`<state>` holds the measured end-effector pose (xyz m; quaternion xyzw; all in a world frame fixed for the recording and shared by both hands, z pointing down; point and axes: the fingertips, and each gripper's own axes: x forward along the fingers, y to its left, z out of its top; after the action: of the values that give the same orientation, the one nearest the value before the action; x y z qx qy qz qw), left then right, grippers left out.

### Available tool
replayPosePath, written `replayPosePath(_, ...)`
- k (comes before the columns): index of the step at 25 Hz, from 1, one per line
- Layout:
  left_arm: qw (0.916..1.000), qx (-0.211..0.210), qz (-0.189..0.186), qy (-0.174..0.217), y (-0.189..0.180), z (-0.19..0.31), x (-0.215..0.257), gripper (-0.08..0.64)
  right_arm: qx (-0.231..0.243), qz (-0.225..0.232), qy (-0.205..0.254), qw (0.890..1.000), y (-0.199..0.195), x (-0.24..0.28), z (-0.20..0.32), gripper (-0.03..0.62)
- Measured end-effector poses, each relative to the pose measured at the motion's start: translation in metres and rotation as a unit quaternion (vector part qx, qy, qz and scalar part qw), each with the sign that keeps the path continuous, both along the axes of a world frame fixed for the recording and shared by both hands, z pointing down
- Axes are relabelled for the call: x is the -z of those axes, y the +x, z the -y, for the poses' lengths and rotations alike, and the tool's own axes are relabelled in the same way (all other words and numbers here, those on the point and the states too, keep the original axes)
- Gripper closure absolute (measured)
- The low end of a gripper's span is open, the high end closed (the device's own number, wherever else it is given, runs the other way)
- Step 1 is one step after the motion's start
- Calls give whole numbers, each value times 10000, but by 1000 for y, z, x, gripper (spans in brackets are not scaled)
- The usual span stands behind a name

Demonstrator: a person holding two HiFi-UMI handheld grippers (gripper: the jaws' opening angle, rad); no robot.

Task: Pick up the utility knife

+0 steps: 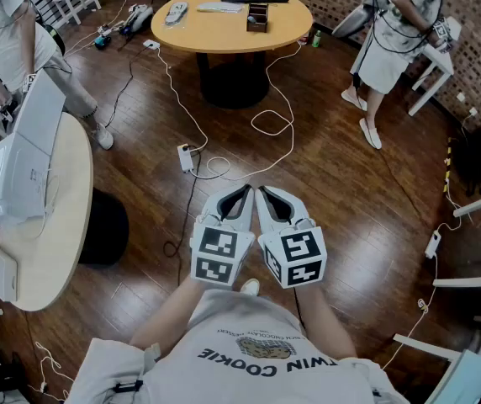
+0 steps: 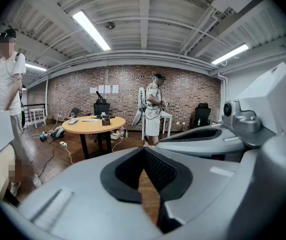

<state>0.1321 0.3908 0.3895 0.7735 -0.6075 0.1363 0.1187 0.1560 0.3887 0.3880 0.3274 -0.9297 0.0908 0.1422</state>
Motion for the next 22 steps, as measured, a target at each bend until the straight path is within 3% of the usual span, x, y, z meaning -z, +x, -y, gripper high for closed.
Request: replayPosePath(22, 9993, -244, -294, -9, -128, 154, -12, 554, -217, -301, -92, 9993, -128, -15, 153, 589)
